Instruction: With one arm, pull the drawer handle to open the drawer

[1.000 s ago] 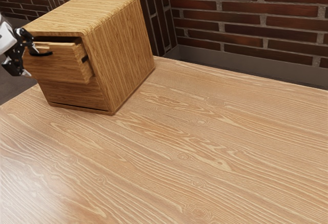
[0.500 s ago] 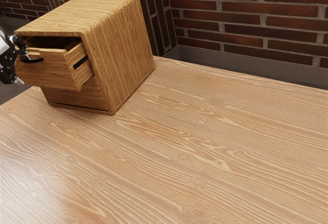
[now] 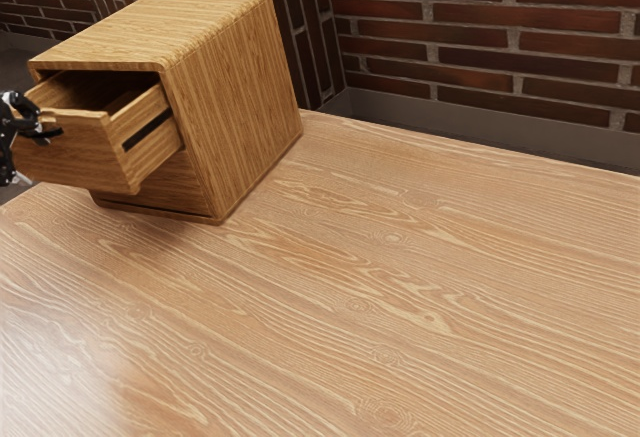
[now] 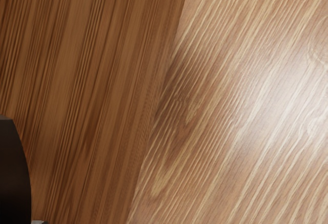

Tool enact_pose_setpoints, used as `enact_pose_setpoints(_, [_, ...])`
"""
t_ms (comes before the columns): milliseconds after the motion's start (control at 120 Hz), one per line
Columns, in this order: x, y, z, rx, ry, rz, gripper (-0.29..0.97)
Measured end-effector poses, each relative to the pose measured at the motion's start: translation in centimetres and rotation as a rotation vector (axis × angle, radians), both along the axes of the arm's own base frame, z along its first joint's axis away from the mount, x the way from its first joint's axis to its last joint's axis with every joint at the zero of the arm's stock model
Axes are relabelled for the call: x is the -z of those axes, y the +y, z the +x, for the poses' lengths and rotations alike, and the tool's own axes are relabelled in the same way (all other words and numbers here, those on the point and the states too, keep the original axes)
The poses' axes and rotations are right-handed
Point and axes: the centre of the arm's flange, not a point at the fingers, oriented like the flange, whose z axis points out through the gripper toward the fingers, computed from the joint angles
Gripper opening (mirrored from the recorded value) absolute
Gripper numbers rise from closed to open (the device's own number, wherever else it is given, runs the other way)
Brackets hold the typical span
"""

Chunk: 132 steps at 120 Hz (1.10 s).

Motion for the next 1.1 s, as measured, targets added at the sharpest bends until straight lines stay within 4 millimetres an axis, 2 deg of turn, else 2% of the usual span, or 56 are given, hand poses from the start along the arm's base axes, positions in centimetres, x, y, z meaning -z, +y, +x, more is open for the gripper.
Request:
enact_pose_setpoints(142, [0.4, -0.6, -1.4, -0.006, 0.008, -0.014, 0.51])
enact_pose_setpoints(325, [0.0, -1.1, -3.4, -0.017, 0.004, -0.016, 0.42])
enact_pose_setpoints(425, [-0.2, -1.3, -4.1, -0.022, 0.003, -0.018, 0.41])
enact_pose_setpoints(558, [-0.3, -1.3, -4.4, -0.026, 0.002, -0.017, 0.39])
enact_pose_setpoints(667, [-0.6, -1.7, -4.2, -0.020, -0.003, -0.014, 0.28])
enact_pose_setpoints(725, [-0.7, -1.9, -4.0, -0.016, -0.005, -0.013, 0.31])
enact_pose_setpoints(825, [-0.9, -1.9, -4.0, -0.017, -0.008, -0.010, 0.27])
enact_pose_setpoints(917, [-1.1, -1.9, -4.1, -0.017, -0.011, -0.008, 0.21])
enact_pose_setpoints(967, [-1.5, -1.9, -4.2, -0.020, -0.015, -0.002, 0.08])
enact_pose_setpoints(1008, [-2.1, -2.0, -4.6, -0.027, -0.022, 0.008, -0.13])
enact_pose_setpoints(1025, [-2.3, -1.9, -4.9, -0.034, -0.025, 0.011, -0.13])
enact_pose_setpoints(1033, [-2.4, -1.8, -5.1, -0.037, -0.026, 0.013, -0.06])
enact_pose_setpoints(1100, [-2.6, -2.5, -4.8, -0.021, -0.028, 0.010, 0.14])
